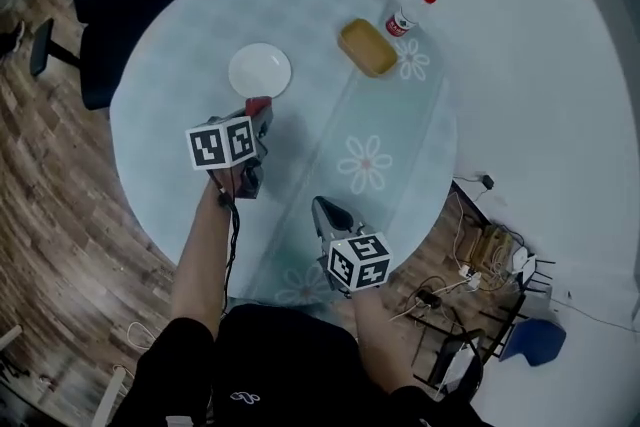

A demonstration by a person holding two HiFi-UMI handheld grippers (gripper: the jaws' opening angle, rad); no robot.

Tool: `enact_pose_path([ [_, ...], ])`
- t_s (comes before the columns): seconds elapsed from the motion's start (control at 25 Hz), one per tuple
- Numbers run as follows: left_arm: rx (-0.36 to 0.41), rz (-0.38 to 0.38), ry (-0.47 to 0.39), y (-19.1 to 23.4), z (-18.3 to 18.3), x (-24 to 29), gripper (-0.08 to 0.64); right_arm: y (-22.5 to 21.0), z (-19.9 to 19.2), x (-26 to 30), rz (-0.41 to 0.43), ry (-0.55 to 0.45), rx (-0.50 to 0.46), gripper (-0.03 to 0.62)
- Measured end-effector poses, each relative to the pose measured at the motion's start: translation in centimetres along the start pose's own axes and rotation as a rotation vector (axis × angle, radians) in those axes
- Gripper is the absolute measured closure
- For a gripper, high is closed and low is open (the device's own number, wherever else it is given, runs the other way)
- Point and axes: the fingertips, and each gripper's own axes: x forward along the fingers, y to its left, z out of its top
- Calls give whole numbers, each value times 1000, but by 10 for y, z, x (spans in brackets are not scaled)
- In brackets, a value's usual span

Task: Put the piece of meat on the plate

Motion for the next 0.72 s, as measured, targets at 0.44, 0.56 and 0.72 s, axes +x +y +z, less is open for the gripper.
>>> enact_pose_path([
  [0.44,-107,18,117,63,34,104,469,3,20,30,-36,36,-134,584],
  [0.56,-58,13,186,67,35,121,466,-4,15,37,-43,56,-129,584],
  [0.72,73,54,281,72,37,131,460,-9,7,42,-47,76,-134,584],
])
